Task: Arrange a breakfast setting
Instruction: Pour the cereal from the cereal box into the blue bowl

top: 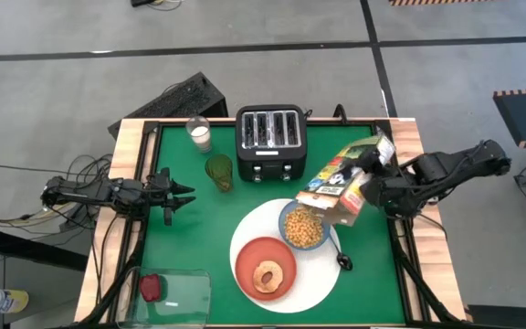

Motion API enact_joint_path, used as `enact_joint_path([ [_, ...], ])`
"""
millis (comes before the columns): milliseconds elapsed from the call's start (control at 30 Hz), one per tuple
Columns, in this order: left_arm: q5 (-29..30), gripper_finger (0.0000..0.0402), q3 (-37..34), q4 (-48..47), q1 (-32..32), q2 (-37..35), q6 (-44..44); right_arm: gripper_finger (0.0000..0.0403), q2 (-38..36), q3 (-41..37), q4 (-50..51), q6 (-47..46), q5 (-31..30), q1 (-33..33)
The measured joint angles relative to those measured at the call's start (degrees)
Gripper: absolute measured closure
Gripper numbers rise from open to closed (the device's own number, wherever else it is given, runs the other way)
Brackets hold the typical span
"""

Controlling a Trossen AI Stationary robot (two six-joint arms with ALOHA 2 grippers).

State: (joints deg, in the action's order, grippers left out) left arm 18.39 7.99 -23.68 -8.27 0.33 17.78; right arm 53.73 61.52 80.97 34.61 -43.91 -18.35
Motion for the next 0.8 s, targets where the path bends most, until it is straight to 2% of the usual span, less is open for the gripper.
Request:
enact_joint_path([
  [167,0.0,0.0274,0.0,0.0,0.0,0.0,0.0,0.0205,-3.7,0.0,0.3,-11.3,3.0,0.0],
  [433,0.0,0.0274,0.0,0.0,0.0,0.0,0.0,0.0205,-10.7,0.0,-4.8,-38.8,2.6,0.0],
  [533,0.0,0.0274,0.0,0.0,0.0,0.0,0.0,0.0205,-12.4,-0.2,-8.4,-46.6,-2.0,0.0],
  [633,0.0,0.0274,0.0,0.0,0.0,0.0,0.0,0.0205,-13.6,-1.9,-12.3,-52.6,-9.8,0.0],
  [800,0.0,0.0274,0.0,0.0,0.0,0.0,0.0,0.0205,-14.5,-6.5,-16.2,-57.6,-20.2,0.1],
])
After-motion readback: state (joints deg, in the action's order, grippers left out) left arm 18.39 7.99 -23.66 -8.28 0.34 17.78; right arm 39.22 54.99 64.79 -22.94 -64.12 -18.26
